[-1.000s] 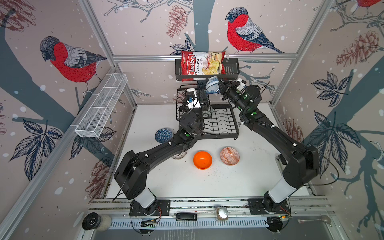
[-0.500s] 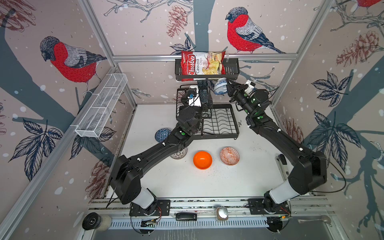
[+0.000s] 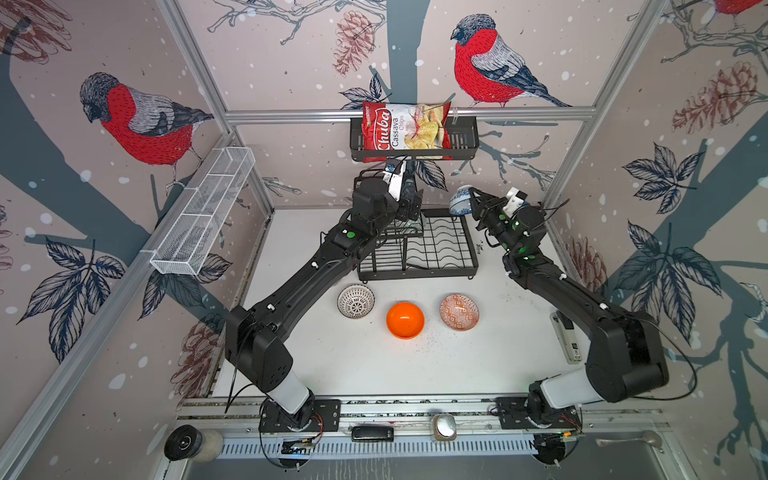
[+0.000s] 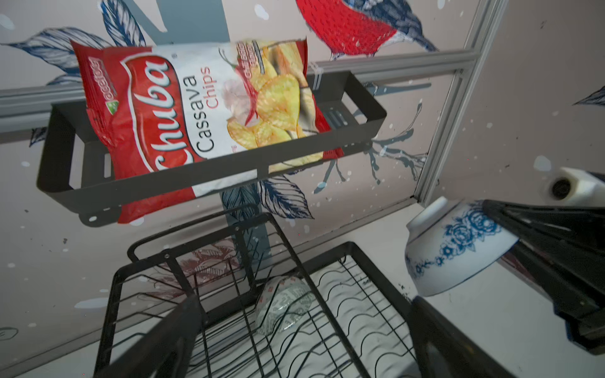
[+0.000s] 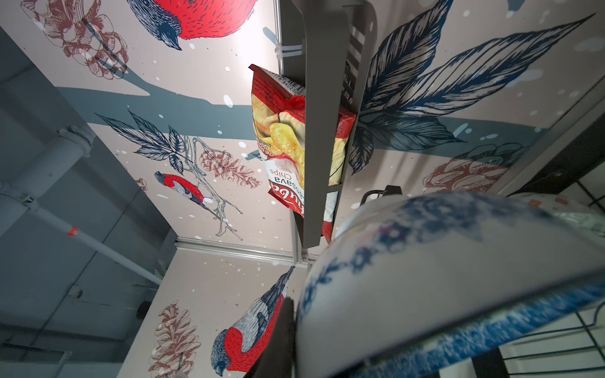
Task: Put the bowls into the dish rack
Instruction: 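Grasp the held bowl's rim with the right gripper while the left gripper releases, then lower the blue floral bowl into the rack slots with the right gripper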
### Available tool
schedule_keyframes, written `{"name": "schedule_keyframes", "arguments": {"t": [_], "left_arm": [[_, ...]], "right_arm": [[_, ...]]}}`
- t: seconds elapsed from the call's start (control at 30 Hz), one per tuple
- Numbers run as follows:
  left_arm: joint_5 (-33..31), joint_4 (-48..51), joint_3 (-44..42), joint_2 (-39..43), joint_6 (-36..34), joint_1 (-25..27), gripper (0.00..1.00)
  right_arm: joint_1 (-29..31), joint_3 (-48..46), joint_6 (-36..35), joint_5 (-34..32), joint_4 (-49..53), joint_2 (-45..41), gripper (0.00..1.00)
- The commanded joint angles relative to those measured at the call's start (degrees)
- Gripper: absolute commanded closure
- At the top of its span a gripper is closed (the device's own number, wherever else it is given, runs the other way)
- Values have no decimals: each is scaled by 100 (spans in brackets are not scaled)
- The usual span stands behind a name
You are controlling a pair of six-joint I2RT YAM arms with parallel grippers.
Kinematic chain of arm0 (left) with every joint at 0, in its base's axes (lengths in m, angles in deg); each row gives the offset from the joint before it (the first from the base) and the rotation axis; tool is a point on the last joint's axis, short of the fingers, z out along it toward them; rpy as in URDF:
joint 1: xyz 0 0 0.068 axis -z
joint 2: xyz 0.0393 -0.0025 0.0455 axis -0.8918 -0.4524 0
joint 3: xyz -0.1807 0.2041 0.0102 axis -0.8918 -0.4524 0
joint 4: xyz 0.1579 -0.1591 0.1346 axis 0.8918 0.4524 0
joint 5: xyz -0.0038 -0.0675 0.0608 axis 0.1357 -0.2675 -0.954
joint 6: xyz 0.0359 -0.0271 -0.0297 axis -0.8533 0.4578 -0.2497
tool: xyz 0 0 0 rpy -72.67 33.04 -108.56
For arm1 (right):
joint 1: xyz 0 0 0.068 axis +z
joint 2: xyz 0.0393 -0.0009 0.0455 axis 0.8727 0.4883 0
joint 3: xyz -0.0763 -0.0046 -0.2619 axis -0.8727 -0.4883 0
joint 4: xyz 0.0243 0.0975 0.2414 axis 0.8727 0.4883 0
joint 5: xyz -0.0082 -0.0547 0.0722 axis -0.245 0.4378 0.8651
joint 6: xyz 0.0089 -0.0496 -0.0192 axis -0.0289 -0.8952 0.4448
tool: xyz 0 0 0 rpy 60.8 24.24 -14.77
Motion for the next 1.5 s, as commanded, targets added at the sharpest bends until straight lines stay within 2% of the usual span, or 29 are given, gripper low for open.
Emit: {"name": "schedule_keyframes", "arguments": {"t": [0.0, 0.33, 0.67, 0.87, 1.07, 1.47], "left_arm": [[167, 606, -15, -69, -306, -11, 1], [384, 516, -111, -88, -637, -11, 1], [541, 504, -399, -23, -894, -20, 2], [483, 330, -653, 209, -848, -55, 1], [711, -130, -1206, 551, -694, -226, 2], [999, -220, -1293, 543, -493, -399, 1]], "right_arm": [[-26, -87, -717, 228, -458, 0, 100], [41, -337, -783, 386, -938, 954, 100], [366, 33, -703, 430, -1268, 1938, 100], [581, 375, -537, 395, -1437, 2513, 100], [755, 791, -421, 308, -1463, 3034, 100], [981, 1783, 11, 270, -1536, 4099, 100]]}}
